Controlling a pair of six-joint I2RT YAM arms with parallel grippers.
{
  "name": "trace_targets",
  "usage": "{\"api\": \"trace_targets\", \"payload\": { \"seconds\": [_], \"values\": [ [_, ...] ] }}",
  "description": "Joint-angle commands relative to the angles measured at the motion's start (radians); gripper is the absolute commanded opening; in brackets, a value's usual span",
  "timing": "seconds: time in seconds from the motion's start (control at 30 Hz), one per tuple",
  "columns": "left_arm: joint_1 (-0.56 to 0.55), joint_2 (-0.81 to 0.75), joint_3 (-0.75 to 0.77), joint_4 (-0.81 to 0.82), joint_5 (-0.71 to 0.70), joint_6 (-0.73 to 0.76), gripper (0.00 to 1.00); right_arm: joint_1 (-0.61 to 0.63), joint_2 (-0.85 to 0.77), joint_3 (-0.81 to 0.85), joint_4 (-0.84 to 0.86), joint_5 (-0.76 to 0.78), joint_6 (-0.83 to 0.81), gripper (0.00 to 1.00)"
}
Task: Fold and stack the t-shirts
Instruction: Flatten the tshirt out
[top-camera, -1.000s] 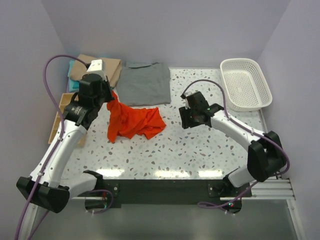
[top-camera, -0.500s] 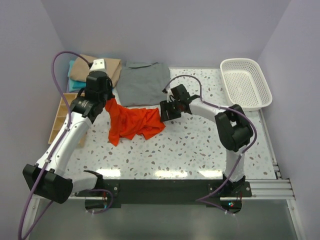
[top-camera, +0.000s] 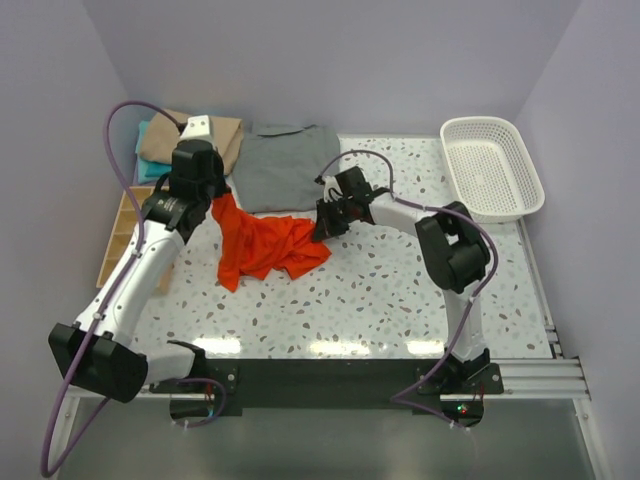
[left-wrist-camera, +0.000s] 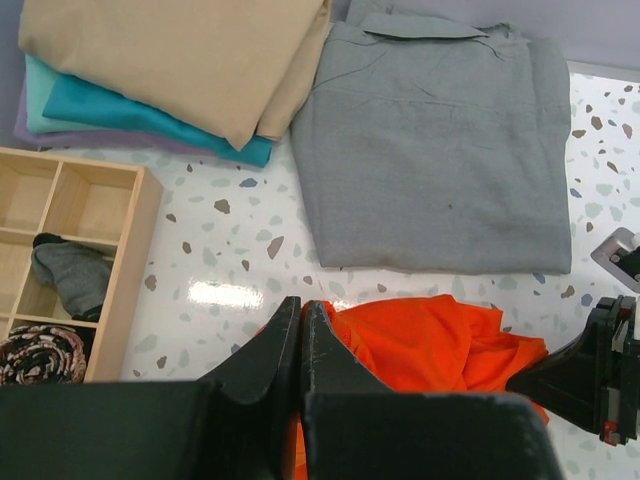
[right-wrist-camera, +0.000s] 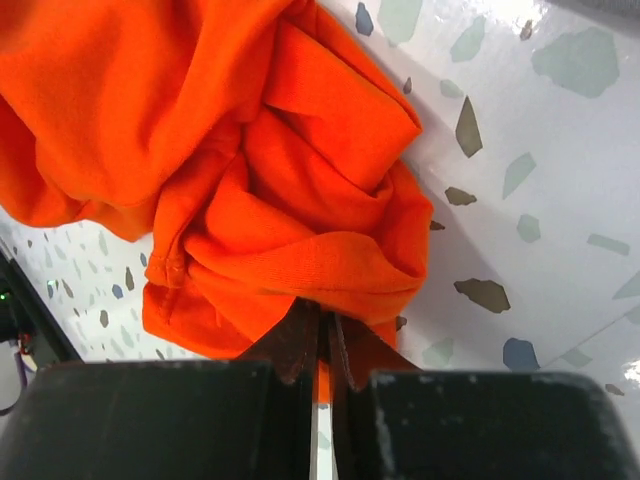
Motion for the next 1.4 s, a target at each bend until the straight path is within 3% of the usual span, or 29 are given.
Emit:
{"api": "trace_targets", "payload": {
  "seconds": [0.0,0.27,0.53,0.73,0.97,1.0,1.03,1.07,1.1,1.13,1.27,1.3,1.37],
  "values": [
    [0.013,-0.009,0.007,0.055,0.026,0.009,0.0,0.002,-0.136,-0.02,0.025,0.035,-0.031,0.0],
    [0.016,-0.098,0.108,-0.024,0.098,0.034,0.0,0.002,-0.669,-0.147,-0.243,0.412,-0.163,0.0],
    [0.016,-0.224,0.185,-0.164,0.09,-0.02,0.0,0.003,-1.116,-0.147,-0.504,0.586,-0.143,0.01],
    [0.016,-0.299,0.008,-0.184,0.196,-0.095,0.0,0.003,-1.202,-0.158,-0.627,0.609,-0.14,0.04],
    [0.015,-0.258,-0.302,0.029,0.367,-0.155,0.0,0.005,-1.092,-0.303,-0.516,0.569,-0.134,0.02],
    [0.016,-0.241,-0.322,0.046,0.369,-0.155,0.11,0.003,-1.049,-0.322,-0.502,0.57,-0.133,0.01],
    [0.016,-0.222,-0.353,0.064,0.356,-0.15,0.39,0.003,-1.021,-0.328,-0.476,0.569,-0.137,0.01],
    [0.015,-0.183,-0.37,0.109,0.327,-0.15,0.48,0.003,-0.998,-0.333,-0.465,0.564,-0.143,0.0],
    [0.016,-0.158,-0.378,0.117,0.311,-0.15,0.49,0.005,-0.949,-0.345,-0.453,0.566,-0.151,0.0],
    [0.015,-0.133,-0.375,0.124,0.284,-0.143,0.59,0.003,-0.928,-0.351,-0.416,0.569,-0.151,0.0],
    [0.015,-0.043,-0.338,0.155,0.274,-0.132,0.85,0.005,-0.816,-0.337,-0.367,0.593,-0.182,0.0],
    [0.013,-0.044,-0.33,0.161,0.289,-0.126,0.97,0.003,-0.782,-0.322,-0.362,0.596,-0.185,0.0],
    [0.004,-0.073,-0.345,0.215,0.43,-0.095,0.99,0.005,-0.75,-0.302,-0.368,0.603,-0.189,0.0]
  ]
}}
